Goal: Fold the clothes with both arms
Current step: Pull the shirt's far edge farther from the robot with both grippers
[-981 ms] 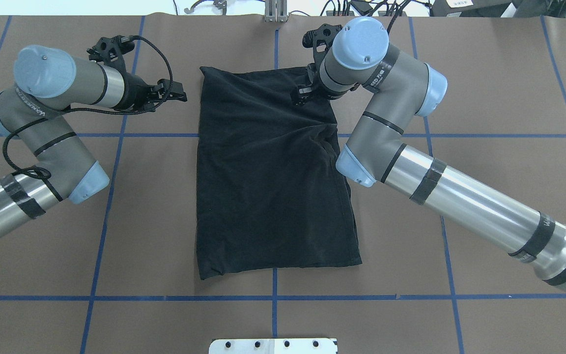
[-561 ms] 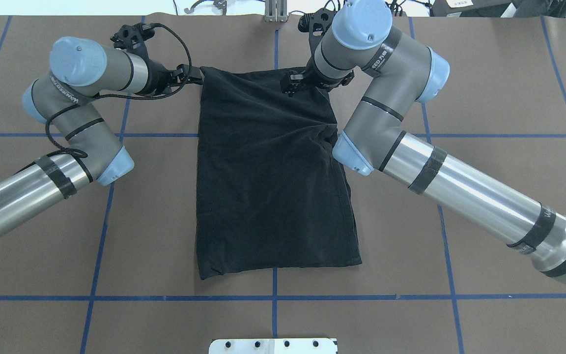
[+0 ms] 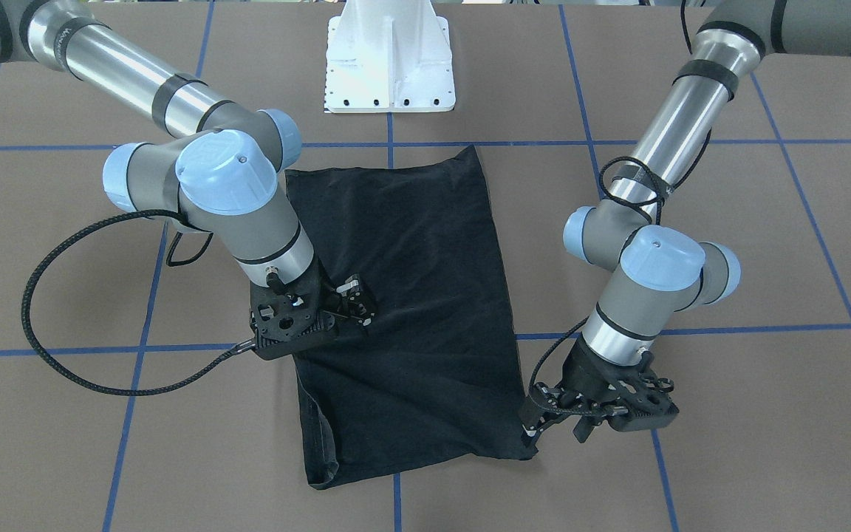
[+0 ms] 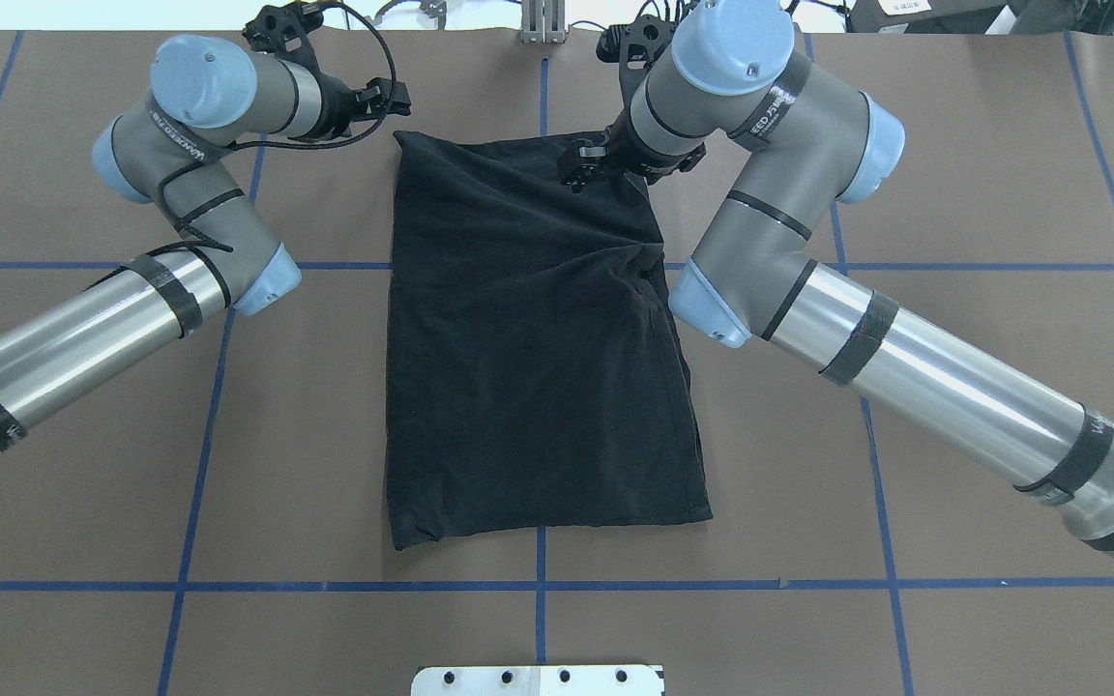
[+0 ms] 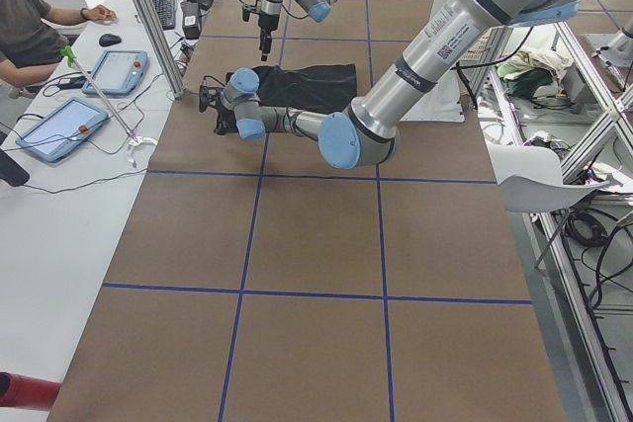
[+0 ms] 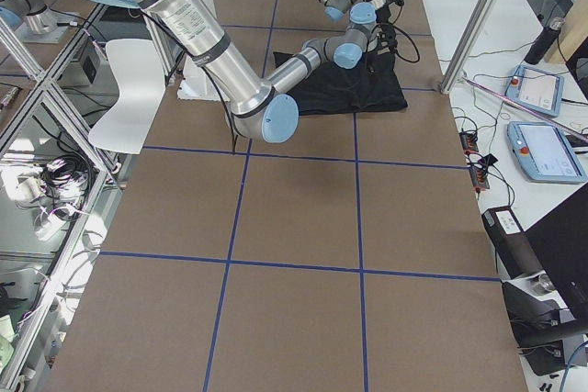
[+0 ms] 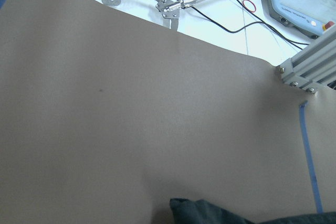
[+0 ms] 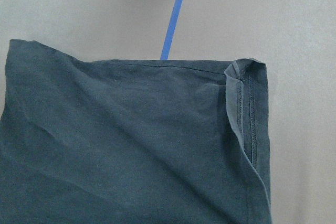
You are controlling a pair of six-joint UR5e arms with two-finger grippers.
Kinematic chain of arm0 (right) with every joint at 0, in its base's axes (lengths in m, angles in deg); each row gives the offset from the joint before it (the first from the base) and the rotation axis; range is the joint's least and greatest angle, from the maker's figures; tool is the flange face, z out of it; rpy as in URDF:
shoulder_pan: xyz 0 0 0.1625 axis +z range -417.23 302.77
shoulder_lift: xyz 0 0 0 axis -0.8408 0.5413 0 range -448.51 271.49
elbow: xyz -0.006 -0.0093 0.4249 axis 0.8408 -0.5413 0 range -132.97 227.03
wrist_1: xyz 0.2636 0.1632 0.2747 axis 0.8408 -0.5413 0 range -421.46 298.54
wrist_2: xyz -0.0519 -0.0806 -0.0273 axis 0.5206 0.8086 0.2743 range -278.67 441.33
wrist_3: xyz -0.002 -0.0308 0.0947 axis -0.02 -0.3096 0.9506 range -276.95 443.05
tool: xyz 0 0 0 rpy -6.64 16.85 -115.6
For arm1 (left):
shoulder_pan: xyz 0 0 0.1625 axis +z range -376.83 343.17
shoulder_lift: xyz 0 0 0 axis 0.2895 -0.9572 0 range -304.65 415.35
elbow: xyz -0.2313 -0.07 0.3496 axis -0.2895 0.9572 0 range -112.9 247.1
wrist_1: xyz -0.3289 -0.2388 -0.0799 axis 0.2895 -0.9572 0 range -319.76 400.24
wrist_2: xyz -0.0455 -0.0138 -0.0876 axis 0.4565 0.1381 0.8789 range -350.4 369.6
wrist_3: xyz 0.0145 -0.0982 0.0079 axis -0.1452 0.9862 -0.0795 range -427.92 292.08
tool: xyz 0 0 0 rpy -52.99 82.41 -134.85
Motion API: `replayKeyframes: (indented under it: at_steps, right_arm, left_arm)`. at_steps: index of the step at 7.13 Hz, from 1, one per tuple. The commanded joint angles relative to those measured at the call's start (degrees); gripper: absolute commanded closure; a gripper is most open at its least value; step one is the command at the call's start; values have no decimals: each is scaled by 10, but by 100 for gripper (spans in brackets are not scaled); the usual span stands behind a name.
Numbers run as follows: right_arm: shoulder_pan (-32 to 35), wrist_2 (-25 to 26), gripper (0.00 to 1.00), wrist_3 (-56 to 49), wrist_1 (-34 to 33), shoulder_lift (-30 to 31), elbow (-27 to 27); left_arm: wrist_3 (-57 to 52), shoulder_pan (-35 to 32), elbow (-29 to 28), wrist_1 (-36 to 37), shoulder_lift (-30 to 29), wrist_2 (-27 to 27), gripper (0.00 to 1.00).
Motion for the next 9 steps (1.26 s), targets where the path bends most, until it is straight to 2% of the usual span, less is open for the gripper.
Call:
replayKeyframes:
  at_steps: [1,2,5,6,7,8,9]
  right_arm:
    - [2,0,0,0,0,5,3]
    - [4,0,0,0,0,5,3]
    - [12,-5,0,-2,0,8,3]
    - [21,-18,0,-4,0,8,3]
    - [22,-18,0,-4,0,8,3]
    - [24,-19,0,-6,0,11,3]
    - [25,-19,0,-7,1,16,3]
  left_arm:
    - [1,1,-53,-13,-37,-6,9]
    - [2,4,-57,-14,-44,-5,15]
    - [1,25,-74,-14,-46,-6,22]
    - [2,29,-74,-14,-49,-6,32]
    - [0,35,-74,-14,-49,-6,53]
    - [0,38,-70,-14,-49,-6,98]
    - [-1,37,-68,-14,-52,-5,100]
